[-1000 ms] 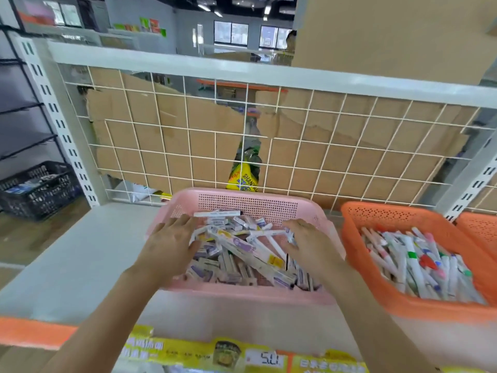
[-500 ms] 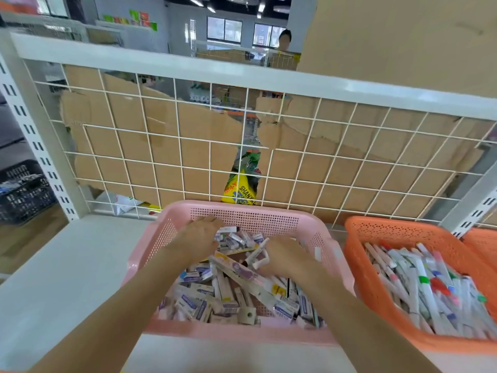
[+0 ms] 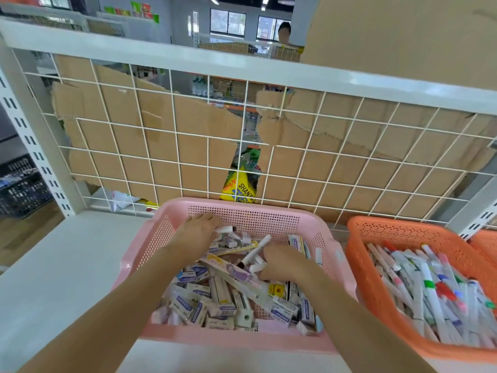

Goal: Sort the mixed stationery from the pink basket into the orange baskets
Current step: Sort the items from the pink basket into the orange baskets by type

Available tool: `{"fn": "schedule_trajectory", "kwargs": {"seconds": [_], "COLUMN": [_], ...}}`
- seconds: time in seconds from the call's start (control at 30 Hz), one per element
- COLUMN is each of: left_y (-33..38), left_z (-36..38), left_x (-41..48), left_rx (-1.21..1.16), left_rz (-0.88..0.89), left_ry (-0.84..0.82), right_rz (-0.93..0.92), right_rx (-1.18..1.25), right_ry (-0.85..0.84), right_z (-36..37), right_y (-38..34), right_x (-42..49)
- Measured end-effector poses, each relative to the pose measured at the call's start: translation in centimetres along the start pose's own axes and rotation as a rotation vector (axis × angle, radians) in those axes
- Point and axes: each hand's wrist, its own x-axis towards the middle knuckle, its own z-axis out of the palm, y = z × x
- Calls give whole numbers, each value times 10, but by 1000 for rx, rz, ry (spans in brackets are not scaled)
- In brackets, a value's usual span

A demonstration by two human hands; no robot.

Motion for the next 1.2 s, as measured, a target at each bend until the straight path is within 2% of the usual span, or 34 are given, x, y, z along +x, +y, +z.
{"fn": "schedule_trajectory", "kwargs": {"seconds": [0.1,0.2,0.33,0.47,0.57,0.67,0.8,0.87,0.97,1.2], "left_y": [6,11,15,24,32,40,56,61,58,45], "left_z": [-14,-22,-23,-17,-15,-16,-9,-2,-1,-27], "left_x": [-4,-10,-18,-16,-11,-9,-10,-10,-11,-14], "left_rx": [-47,-142,-294,-421,-457,-432,-142,-142,-304,-660], "left_rz": [-1,26,82,41,-24,-67,-35,-59,-75,-141], "left_ry": [90,105,-9,-115,-151,-159,-214,-185,-130,118], "right_rz": [9,-4,-19,-56,-64,-46,-60,-72,-96,10], "right_rx": [83,134,283,444,480,500,583,605,669,845], "right_ry": [11,13,46,154,164,158,198,218,264,569], "right_z": [1,3,1,-4,-5,-4,-5,-5,-7,-32], "right_y": [1,0,0,-1,-2,-1,-3,-4,-3,-5], "right_x": [4,7,6,1,-1,1,2,2,-2,-15]}}
